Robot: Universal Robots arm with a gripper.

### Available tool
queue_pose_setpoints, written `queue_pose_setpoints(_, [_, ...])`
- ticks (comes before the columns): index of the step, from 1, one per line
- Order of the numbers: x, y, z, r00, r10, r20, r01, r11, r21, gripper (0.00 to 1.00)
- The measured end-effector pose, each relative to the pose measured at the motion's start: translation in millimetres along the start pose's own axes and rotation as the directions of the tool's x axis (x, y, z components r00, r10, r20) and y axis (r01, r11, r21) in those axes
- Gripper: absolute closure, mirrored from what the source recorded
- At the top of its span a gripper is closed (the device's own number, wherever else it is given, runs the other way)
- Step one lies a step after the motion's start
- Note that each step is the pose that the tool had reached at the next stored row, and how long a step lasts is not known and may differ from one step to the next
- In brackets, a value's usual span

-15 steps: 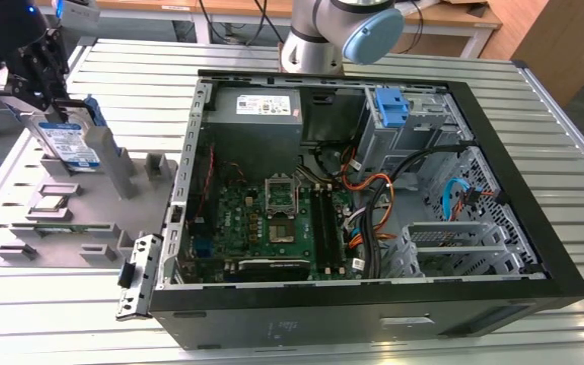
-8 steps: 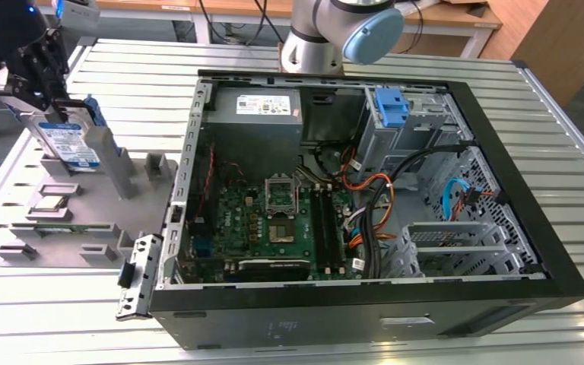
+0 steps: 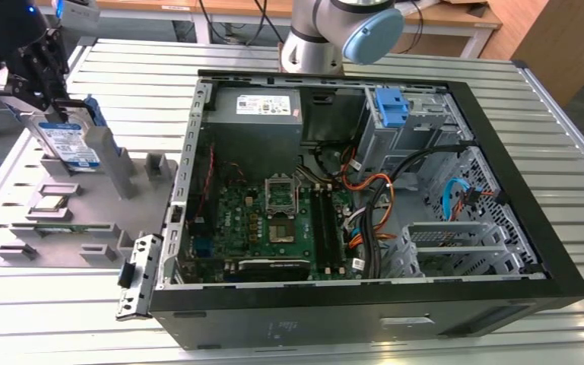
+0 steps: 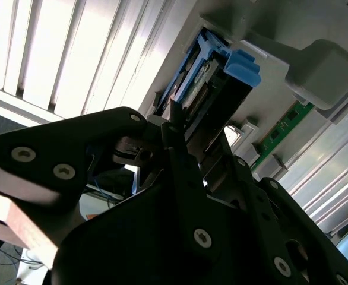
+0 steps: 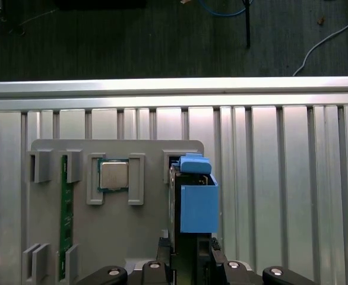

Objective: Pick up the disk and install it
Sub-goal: 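Pick up the disk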

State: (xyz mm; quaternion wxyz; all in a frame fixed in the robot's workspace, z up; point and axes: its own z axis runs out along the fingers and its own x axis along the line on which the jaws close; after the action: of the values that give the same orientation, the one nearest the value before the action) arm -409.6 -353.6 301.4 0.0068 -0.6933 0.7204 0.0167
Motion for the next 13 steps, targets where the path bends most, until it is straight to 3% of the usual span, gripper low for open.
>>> queue_pose_setpoints(2, [-0.1,0.0,-2.1,1.0,0.0,0.0003,0.0,1.0,0.0004,0.65])
queue_pose_setpoints(9, [-0.6,0.3,-19.0,1.0,0.0,0.0,0.0,1.0,0.0,0.65])
queue_pose_setpoints(13, [-0.7,0.3,-19.9,1.0,0.0,0.0001,0.0,1.0,0.0002,0.65])
